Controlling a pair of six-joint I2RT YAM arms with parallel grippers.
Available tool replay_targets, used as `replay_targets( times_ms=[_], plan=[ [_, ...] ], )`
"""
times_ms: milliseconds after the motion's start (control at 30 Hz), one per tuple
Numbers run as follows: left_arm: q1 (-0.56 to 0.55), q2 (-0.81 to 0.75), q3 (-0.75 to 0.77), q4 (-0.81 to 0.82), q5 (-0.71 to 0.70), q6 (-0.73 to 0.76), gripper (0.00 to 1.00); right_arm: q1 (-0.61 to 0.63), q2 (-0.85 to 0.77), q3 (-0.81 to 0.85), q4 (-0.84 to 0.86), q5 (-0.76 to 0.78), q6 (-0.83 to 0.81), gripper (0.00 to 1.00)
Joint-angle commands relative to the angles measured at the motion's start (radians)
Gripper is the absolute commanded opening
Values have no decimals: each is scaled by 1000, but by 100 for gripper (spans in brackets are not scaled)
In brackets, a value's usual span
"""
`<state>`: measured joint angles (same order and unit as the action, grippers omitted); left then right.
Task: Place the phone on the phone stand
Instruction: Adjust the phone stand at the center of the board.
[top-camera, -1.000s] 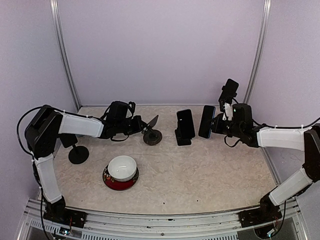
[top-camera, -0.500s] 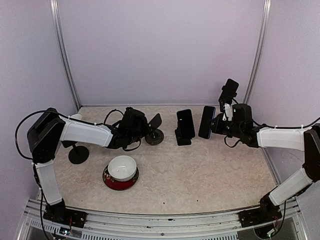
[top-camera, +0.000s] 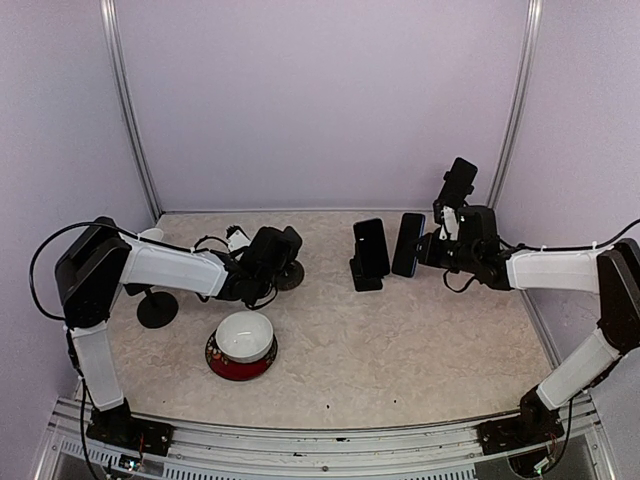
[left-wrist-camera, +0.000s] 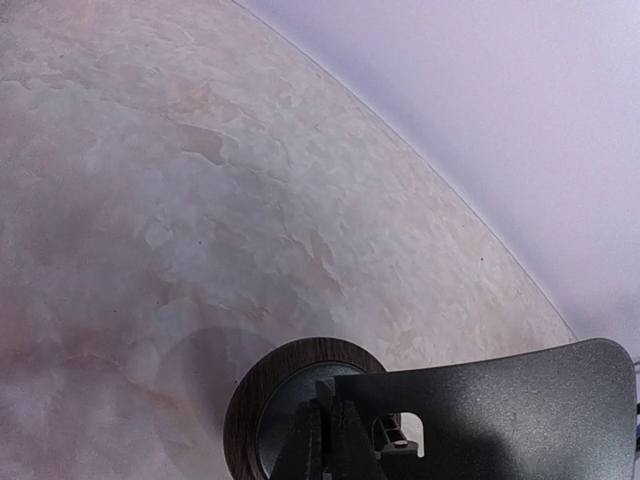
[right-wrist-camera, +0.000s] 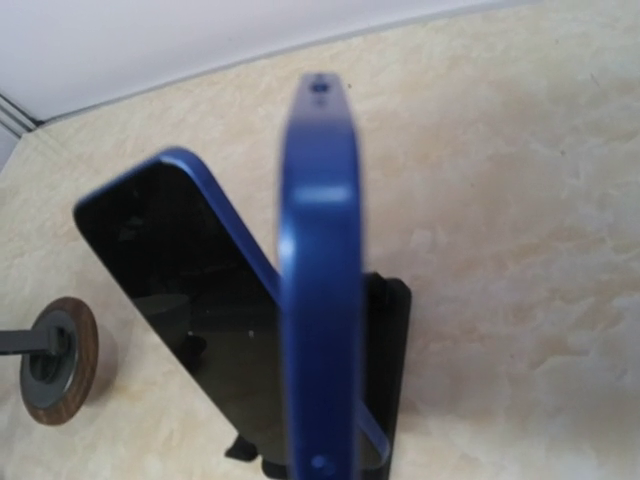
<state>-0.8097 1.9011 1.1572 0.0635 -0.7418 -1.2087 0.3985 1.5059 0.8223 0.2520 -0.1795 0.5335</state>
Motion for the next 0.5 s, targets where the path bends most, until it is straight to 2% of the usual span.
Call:
replay_targets(
  times_ms=[0,67,267,367,467],
  plan=[
    [7,-21,5,-29,-53,-110,8,5,-7,55,43,0,-3,0],
    [8,-10,15,-42,-44,-125,17,5,-12,52,41,6,-7,0],
    [12,14,25,-66,-1,-151,33,5,9,94,2,6,-41,0],
    [12,-17,3,-18,17,-57,42,5,5,75,18,15,-47,0],
    [6,-102,-46,72,27,125,58,5,6,50,36,21,-49,0]
  ],
)
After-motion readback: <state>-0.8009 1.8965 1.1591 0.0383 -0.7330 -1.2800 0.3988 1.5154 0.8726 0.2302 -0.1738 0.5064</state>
